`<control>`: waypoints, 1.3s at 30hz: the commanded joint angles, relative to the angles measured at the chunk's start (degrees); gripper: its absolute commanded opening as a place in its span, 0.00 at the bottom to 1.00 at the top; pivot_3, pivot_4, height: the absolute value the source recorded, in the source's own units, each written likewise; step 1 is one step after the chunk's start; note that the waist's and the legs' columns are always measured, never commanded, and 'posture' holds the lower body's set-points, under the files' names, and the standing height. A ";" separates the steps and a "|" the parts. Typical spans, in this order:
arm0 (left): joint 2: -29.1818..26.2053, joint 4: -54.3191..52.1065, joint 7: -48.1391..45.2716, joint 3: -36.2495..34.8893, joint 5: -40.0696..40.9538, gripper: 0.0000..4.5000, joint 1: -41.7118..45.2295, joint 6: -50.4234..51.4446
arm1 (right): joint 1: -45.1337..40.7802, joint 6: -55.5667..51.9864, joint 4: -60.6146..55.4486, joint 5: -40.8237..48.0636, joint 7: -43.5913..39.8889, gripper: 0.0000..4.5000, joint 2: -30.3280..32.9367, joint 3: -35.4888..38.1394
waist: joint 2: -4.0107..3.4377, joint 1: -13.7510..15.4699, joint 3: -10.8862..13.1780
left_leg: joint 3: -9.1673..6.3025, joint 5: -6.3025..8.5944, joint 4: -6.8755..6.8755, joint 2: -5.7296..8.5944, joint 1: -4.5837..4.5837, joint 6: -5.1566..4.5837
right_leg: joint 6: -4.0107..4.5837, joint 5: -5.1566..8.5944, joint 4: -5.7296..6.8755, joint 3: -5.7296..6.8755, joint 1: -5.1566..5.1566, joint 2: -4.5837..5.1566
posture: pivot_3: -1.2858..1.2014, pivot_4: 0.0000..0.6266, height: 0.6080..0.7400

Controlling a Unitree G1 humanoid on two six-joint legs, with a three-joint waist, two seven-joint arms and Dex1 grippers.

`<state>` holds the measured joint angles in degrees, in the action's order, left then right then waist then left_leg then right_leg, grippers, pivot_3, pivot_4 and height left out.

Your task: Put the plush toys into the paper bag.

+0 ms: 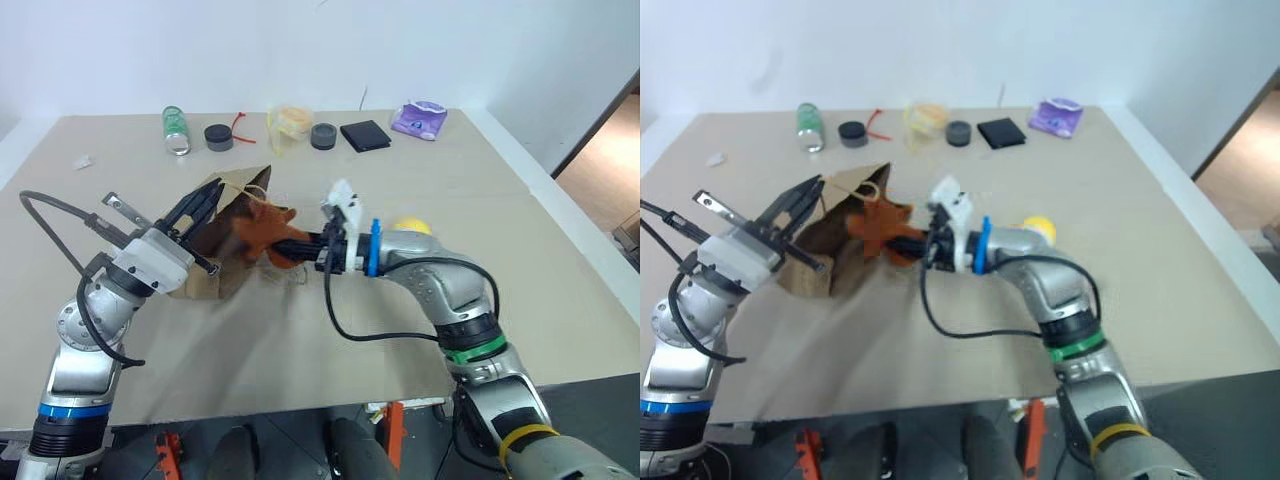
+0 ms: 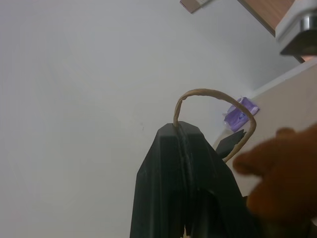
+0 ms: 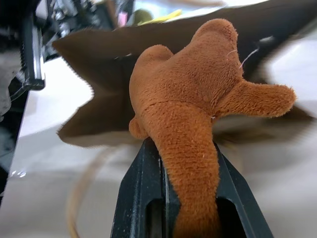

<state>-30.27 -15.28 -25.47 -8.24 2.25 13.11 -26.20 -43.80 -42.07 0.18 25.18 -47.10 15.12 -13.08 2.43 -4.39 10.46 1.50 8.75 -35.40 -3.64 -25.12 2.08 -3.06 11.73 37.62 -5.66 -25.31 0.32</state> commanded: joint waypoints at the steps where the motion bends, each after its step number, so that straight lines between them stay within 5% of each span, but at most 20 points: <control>1: 0.37 -2.76 0.66 0.28 -0.11 0.00 0.62 0.02 | -4.63 2.52 5.69 -3.16 2.12 0.04 -4.76 -2.03 | 0.00 -0.04 0.00 | 0.01 0.00 -0.01 0.00 0.02 0.00 | 0.02 -0.02 0.00 -0.01 0.00 0.00 | 0.52 0.24 1.00; 11: 1.43 -3.48 0.78 1.97 -0.71 0.00 0.88 0.34 | -12.43 7.65 21.27 -7.34 10.10 0.04 -19.82 -0.51 | 0.01 -0.21 -0.01 | -0.01 0.00 0.02 -0.09 0.00 -0.01 | 0.10 -0.06 0.00 0.04 -0.03 -0.11 | 0.52 0.24 1.00; 17: 1.70 -3.65 0.93 1.49 -1.03 0.00 0.55 0.50 | -10.12 9.64 20.60 -8.16 11.28 0.04 -22.00 -0.61 | 0.02 -0.18 -0.01 | -0.02 0.01 0.02 -0.09 -0.08 0.02 | 0.07 -0.04 -0.03 0.05 -0.06 -0.09 | 0.52 0.24 1.00; 26: 1.20 -2.39 1.95 -1.13 -0.92 0.00 1.30 0.63 | -5.39 7.50 9.01 -5.80 4.76 0.97 -11.33 1.98 | 0.03 -0.06 -0.01 | -0.03 0.01 0.01 -0.08 -0.07 0.02 | 0.07 -0.04 -0.04 0.07 -0.04 -0.06 | 0.52 0.24 1.00; 34: 1.58 -2.95 2.66 -2.35 0.58 0.00 0.90 1.40 | -1.67 2.95 -1.90 0.79 -4.35 1.00 3.43 7.61 | 0.02 -0.01 -0.01 | -0.02 0.01 0.03 -0.07 -0.06 0.02 | 0.06 -0.01 -0.05 0.04 -0.04 -0.05 | 0.52 0.24 1.00; 39: 1.08 -2.73 3.01 -4.10 0.93 0.00 -1.26 1.65 | -4.01 4.52 11.22 -6.58 1.24 1.00 13.85 11.12 | 0.03 -0.02 -0.01 | 0.02 0.01 0.01 -0.06 0.01 0.02 | 0.06 -0.02 -0.05 0.02 -0.01 -0.03 | 0.52 0.24 1.00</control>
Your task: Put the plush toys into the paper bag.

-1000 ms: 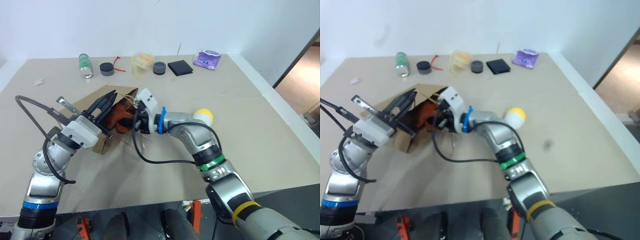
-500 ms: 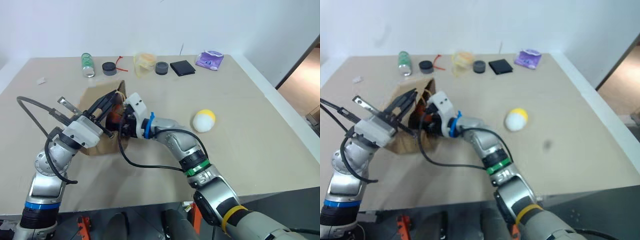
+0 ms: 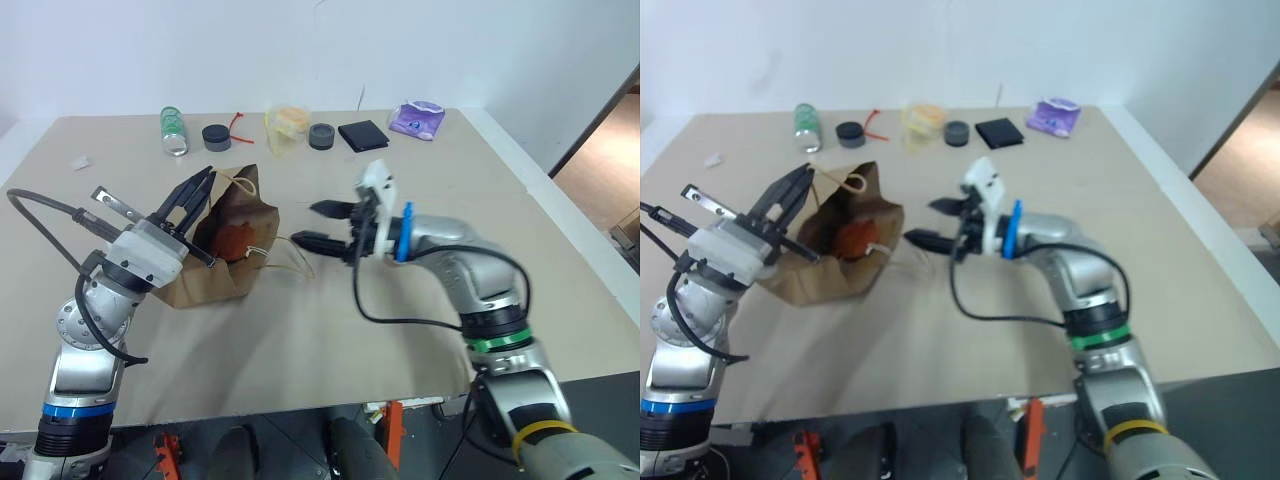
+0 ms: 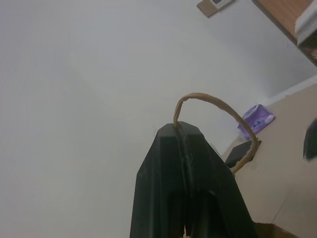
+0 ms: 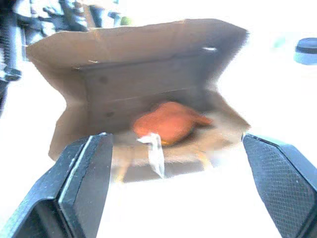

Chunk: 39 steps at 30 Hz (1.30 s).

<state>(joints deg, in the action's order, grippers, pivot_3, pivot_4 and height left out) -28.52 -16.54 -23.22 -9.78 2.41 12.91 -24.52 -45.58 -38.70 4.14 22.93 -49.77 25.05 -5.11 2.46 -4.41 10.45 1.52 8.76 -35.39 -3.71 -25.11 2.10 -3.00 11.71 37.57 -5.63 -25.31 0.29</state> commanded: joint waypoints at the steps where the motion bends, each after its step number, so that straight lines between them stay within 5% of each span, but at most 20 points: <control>1: -0.82 -1.55 0.83 -2.96 0.68 0.00 -1.77 0.04 | -2.82 1.20 10.73 -6.30 5.84 1.00 5.59 3.28 | 0.00 -0.03 0.00 | 0.01 0.00 -0.01 0.01 0.01 0.00 | 0.01 0.00 -0.02 0.00 0.00 0.01 | 0.52 0.24 1.00; 11: -1.66 -2.45 1.46 -6.63 0.70 0.00 -5.09 1.95 | -1.65 1.41 22.48 -15.49 9.05 1.00 10.01 -0.38 | -0.02 -0.25 0.01 | 0.06 0.04 0.13 0.02 0.02 -0.06 | 0.01 0.01 -0.15 -0.12 -0.03 -0.03 | 0.52 0.24 1.00; 14: -1.86 -2.63 1.38 -6.95 0.90 0.00 -4.81 2.48 | -1.25 1.66 22.64 -15.47 8.26 0.84 9.40 -0.39 | -0.02 -0.15 0.01 | 0.07 0.04 0.06 0.04 0.01 -0.06 | -0.06 -0.03 -0.18 -0.12 0.03 0.02 | 0.52 0.24 1.00; 22: -1.93 -2.83 1.18 -6.81 0.88 0.00 -4.06 2.81 | -2.07 -0.57 19.49 -11.22 5.50 0.02 7.60 2.81 | -0.01 -0.13 0.01 | 0.07 0.03 -0.03 0.05 0.03 -0.06 | -0.08 -0.08 -0.20 -0.12 0.09 0.04 | 0.52 0.24 1.00; 27: -1.86 -2.76 1.03 -6.56 0.75 0.00 -4.03 2.91 | -5.52 -10.62 8.84 2.84 5.00 0.00 -0.75 10.83 | -0.08 -0.95 0.05 | 0.07 0.03 0.07 0.01 0.02 -0.06 | -0.05 -0.09 -0.19 -0.15 -0.01 -0.05 | 0.52 0.24 1.00; 31: -1.74 -2.48 1.04 -6.04 0.46 0.00 -3.45 3.01 | -7.57 -17.37 1.27 9.78 9.23 0.00 -11.35 10.42 | -0.10 -1.09 0.06 | -0.02 0.03 0.12 -0.06 -0.01 -0.06 | -0.05 -0.10 -0.15 -0.08 -0.03 -0.15 | 0.52 0.24 1.00; 39: -1.57 -2.48 1.14 -5.52 0.10 0.00 -3.15 3.03 | -10.15 -13.55 7.14 6.92 16.77 0.00 -27.05 3.34 | -0.04 -0.97 0.02 | -0.01 0.04 0.04 -0.05 -0.17 -0.05 | -0.03 -0.07 -0.21 0.02 -0.01 -0.02 | 0.52 0.24 1.00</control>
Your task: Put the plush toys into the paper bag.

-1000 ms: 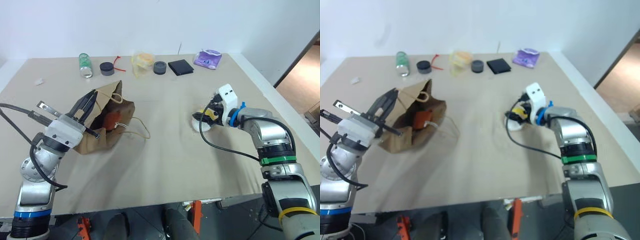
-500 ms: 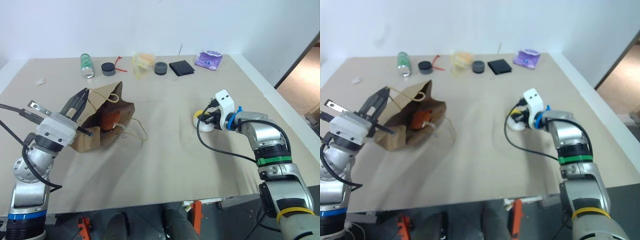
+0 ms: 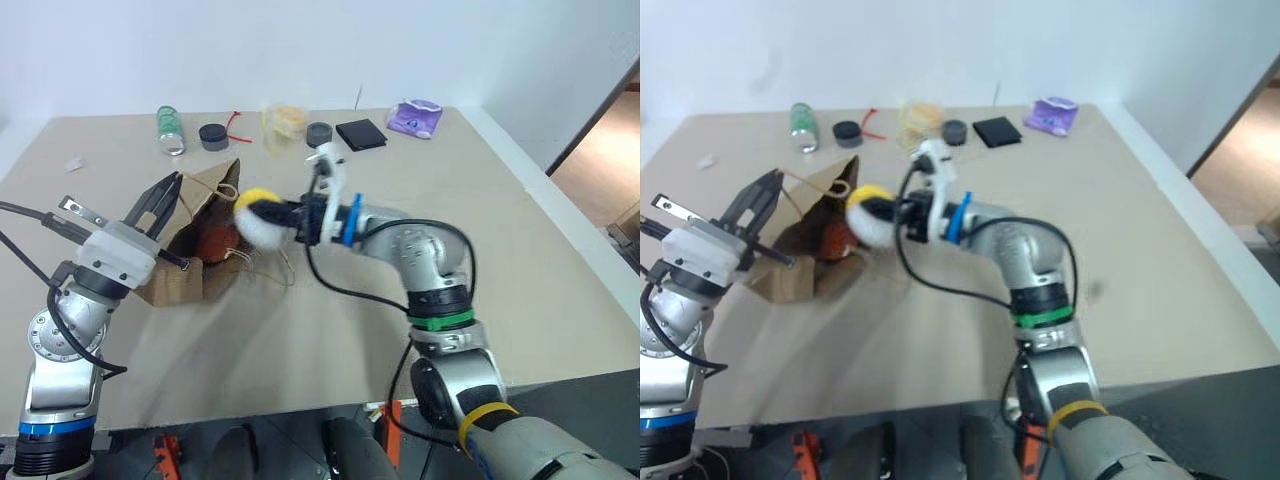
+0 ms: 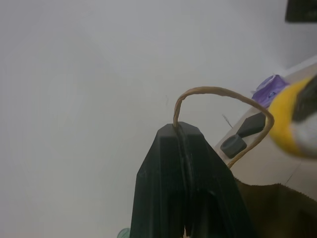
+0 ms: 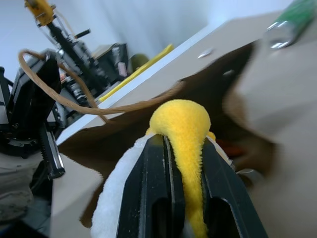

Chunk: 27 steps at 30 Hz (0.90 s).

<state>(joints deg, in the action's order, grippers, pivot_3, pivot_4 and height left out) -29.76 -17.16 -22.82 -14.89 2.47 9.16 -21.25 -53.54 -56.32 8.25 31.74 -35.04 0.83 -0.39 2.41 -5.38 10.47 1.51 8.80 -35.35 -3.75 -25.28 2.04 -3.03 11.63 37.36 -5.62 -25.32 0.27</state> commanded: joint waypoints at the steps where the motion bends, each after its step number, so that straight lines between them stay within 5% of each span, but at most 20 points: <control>1: -0.30 -1.83 0.80 -0.40 -0.04 0.00 0.60 -0.24 | -2.41 5.89 5.18 -3.04 2.73 0.00 -4.56 -2.45 | 0.02 -0.03 -0.01 | 0.01 0.00 -0.01 0.00 -0.01 0.00 | -0.02 -0.01 -0.01 -0.01 0.00 0.01 | 0.52 0.24 1.00; 13: -0.03 -2.16 1.52 -0.17 -0.63 0.00 0.49 -0.06 | -9.96 24.93 24.84 -10.78 7.07 0.00 -14.81 -5.08 | 0.02 -0.22 -0.01 | -0.03 0.00 0.04 -0.05 -0.01 0.00 | 0.07 -0.03 -0.05 0.10 -0.03 -0.05 | 0.52 0.24 1.00; 24: 0.08 -2.24 2.25 -0.10 -0.64 0.00 0.43 0.30 | -7.46 28.43 22.85 -11.85 6.23 0.00 -15.72 -9.40 | 0.02 -0.34 -0.01 | -0.03 0.01 0.08 -0.06 -0.01 0.01 | 0.09 -0.02 -0.05 0.10 -0.05 -0.06 | 0.52 0.24 1.00; 27: 0.45 -2.02 2.63 0.12 -0.39 0.00 0.78 0.77 | -5.89 27.84 21.22 -12.35 4.55 0.28 -14.60 -11.53 | 0.02 -0.34 -0.01 | -0.04 0.01 0.08 -0.06 -0.01 0.01 | 0.09 -0.02 -0.04 0.11 -0.05 -0.06 | 0.52 0.24 1.00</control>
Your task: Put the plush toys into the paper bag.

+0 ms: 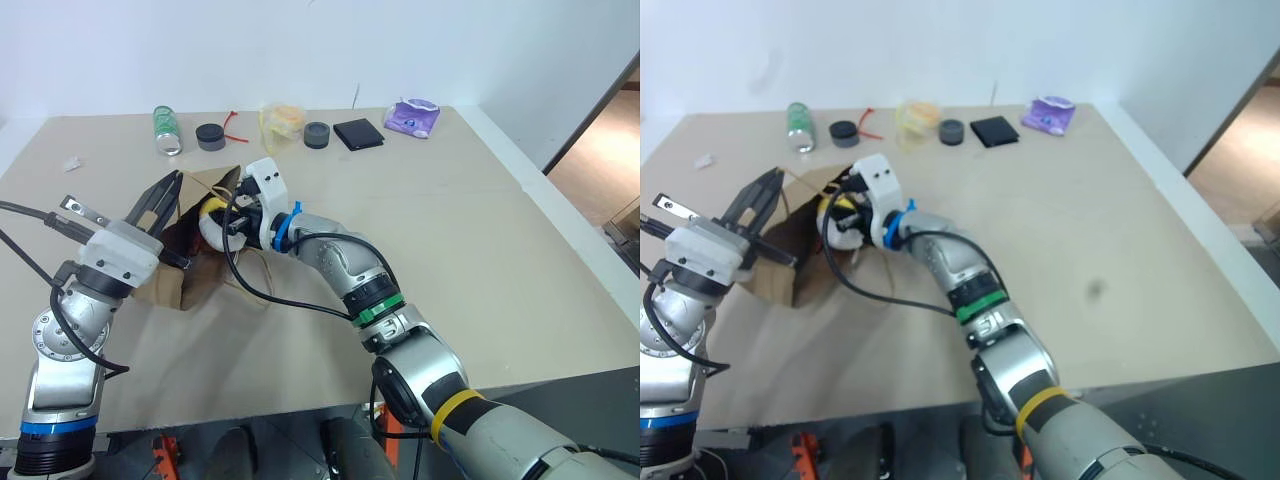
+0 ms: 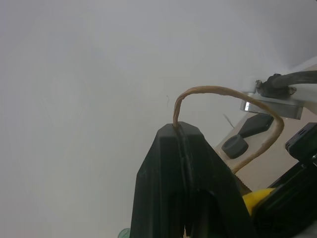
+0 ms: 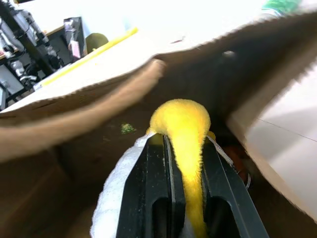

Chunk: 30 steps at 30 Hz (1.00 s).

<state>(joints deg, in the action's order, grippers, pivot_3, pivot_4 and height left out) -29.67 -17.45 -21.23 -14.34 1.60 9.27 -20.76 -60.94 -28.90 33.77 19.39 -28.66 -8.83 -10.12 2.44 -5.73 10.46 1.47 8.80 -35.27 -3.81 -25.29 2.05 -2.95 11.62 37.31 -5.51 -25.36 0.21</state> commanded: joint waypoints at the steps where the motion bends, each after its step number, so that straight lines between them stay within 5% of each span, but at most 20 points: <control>1: 0.46 -1.74 1.11 -0.31 0.52 0.00 0.76 0.39 | 1.87 -0.06 -4.73 -0.01 -2.19 0.39 -4.71 -2.24 | 0.00 0.00 0.00 | 0.00 0.00 0.00 0.00 0.00 0.00 | 0.00 0.00 0.00 0.00 0.00 0.00 | 0.52 0.24 1.00; 3: 0.53 -1.83 1.14 -0.19 0.54 0.00 0.81 0.51 | 2.20 -0.63 -5.24 0.16 -2.32 0.54 -4.54 -2.59 | 0.00 0.00 0.00 | 0.00 0.00 0.00 0.00 0.00 0.00 | 0.00 0.00 0.00 0.01 0.00 0.00 | 0.52 0.24 1.00; 4: 0.52 -1.84 1.15 -0.13 0.56 0.00 0.85 0.59 | 2.30 -0.91 -5.62 0.31 -2.76 0.54 -4.39 -2.91 | 0.00 0.01 0.00 | 0.00 0.00 0.00 0.00 0.00 0.00 | 0.00 0.00 0.00 0.01 0.00 0.00 | 0.52 0.24 1.00; 8: 0.45 -1.58 1.16 -0.03 0.72 0.00 1.12 0.75 | 2.59 -0.91 -7.42 0.39 -4.11 0.99 -3.89 -3.89 | 0.00 0.01 0.00 | -0.01 0.00 0.00 0.00 0.00 0.00 | 0.00 0.00 0.00 0.01 0.00 0.00 | 0.52 0.24 1.00; 16: 0.63 -1.69 1.27 0.00 0.75 0.00 0.96 1.10 | 6.16 -2.70 -14.96 0.30 -7.25 0.99 -0.04 -5.14 | 0.02 0.03 -0.01 | -0.01 0.00 0.00 0.00 0.00 0.00 | 0.01 0.00 0.00 0.02 0.01 0.00 | 0.52 0.24 1.00; 30: 1.06 -0.69 1.08 0.41 0.61 0.00 0.87 0.54 | 19.87 -4.76 -36.78 4.02 -21.06 0.99 16.02 -5.67 | 0.04 0.71 -0.02 | -0.01 0.01 -0.02 0.00 0.08 0.02 | 0.02 0.01 0.01 0.04 0.04 0.01 | 0.52 0.24 1.00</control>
<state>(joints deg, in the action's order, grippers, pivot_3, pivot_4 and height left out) -28.37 -17.26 -20.55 -13.35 1.71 9.67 -19.63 -41.29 -34.96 0.35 21.88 -48.17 6.75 -17.26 2.48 -5.02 10.44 1.46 8.81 -35.29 -3.81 -25.21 2.07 -2.93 11.62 37.32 -5.47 -25.31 0.23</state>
